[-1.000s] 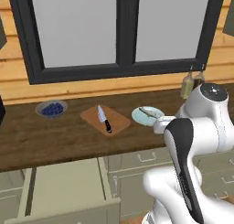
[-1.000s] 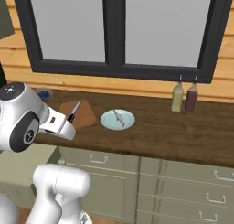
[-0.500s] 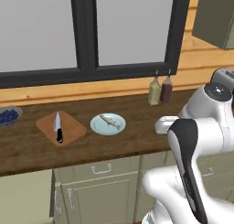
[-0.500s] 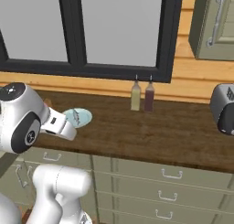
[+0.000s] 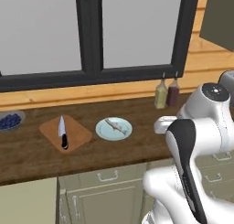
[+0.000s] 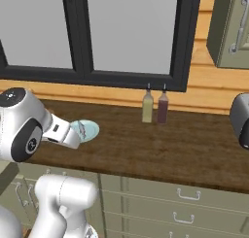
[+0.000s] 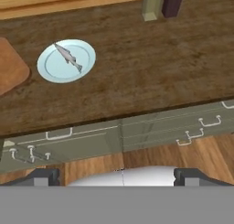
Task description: Pick up the knife from the drawer and place it on the cutting board. Then place the meat from the plate to the cutting board.
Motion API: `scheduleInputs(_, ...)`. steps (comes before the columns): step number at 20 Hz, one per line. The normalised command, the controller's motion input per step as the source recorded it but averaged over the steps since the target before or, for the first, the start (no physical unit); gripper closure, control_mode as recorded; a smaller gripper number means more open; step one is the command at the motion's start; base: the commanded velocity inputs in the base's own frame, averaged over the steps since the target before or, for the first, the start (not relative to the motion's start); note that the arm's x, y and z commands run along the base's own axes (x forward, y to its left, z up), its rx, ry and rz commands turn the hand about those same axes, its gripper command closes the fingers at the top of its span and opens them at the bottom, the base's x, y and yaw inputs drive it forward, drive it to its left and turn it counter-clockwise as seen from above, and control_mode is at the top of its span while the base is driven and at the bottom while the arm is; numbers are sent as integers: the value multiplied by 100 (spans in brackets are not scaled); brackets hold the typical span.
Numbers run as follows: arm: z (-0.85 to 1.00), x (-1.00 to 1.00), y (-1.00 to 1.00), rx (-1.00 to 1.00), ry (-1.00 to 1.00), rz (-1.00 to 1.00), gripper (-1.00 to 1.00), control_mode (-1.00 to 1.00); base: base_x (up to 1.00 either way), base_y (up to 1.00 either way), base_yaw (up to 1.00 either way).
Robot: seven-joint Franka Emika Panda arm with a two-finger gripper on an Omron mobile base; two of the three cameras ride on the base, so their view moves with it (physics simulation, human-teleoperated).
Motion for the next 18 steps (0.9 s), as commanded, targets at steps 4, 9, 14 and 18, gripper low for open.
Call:
scheduleInputs(4, 0, 0, 0, 0, 0, 0, -100, 100, 57, 4, 0)
scheduleInputs(9, 0, 0, 0, 0, 0, 0, -100, 100, 23, 0, 0)
scheduleInputs(14, 0, 0, 0, 0, 0, 0, -100, 100, 1, 0, 0)
scheduleInputs(18, 0, 0, 0, 0, 0, 0, -100, 100, 0, 0, 0)
